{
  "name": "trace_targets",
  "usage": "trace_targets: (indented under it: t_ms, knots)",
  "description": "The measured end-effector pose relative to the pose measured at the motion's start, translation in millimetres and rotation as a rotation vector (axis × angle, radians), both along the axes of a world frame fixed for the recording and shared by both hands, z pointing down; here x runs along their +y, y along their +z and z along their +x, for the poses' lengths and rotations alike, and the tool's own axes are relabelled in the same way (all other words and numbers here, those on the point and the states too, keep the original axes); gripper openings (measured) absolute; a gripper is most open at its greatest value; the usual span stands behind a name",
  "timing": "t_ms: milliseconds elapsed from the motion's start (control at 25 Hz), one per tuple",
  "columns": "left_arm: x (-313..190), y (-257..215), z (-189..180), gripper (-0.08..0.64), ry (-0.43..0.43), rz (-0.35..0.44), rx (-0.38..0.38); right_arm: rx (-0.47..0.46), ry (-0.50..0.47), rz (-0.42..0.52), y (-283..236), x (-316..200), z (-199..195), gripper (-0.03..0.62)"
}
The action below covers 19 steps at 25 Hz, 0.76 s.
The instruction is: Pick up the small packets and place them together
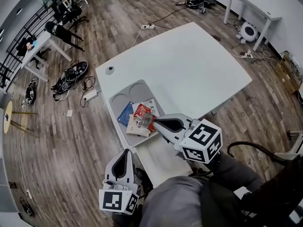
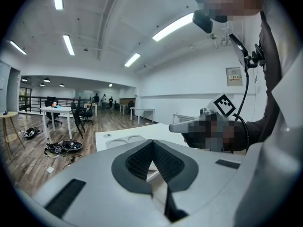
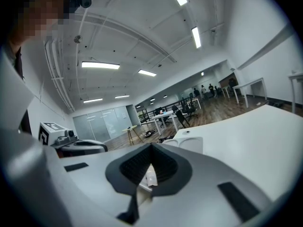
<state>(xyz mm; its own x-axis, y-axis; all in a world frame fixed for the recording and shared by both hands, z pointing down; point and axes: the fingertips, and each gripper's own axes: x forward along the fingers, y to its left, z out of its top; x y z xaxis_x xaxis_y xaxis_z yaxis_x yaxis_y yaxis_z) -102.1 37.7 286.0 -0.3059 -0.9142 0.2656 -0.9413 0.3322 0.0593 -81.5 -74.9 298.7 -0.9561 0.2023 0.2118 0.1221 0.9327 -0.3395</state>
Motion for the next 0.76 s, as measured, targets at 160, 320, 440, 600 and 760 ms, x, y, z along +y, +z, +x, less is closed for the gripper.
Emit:
trace_targets:
  t_ms: [160,320,440,600,760]
  knots:
    - [-1.0,-4.2,-0.8,-0.012,-0.002,0.005,-0.009,-0.055,-0.009,0.056,-13.0,4.3,2.0,0.005]
    - [-2.8,-9.9,-1.1,-0.012,0.0,0.016,-0.021,-0.136,-0.011,0.102,-36.1,9.3,5.7,0.005]
    - [-2.3,-9.1,-0.3,-0.012,-0.001,0.018,-0.022,-0.24,-0.006,0.154,-61.4,13.0,11.9,0.005]
    - [-0.8,-9.3,-0.3,-0.012,-0.004,0.017,-0.021,-0.324,-0.002,0.179,-79.0,16.1,16.9,0.005]
    - [-0.2,-10.5,-2.7,-0.012,-0.007,0.016,-0.023,-0.326,-0.001,0.184,-79.5,16.1,16.3,0.005]
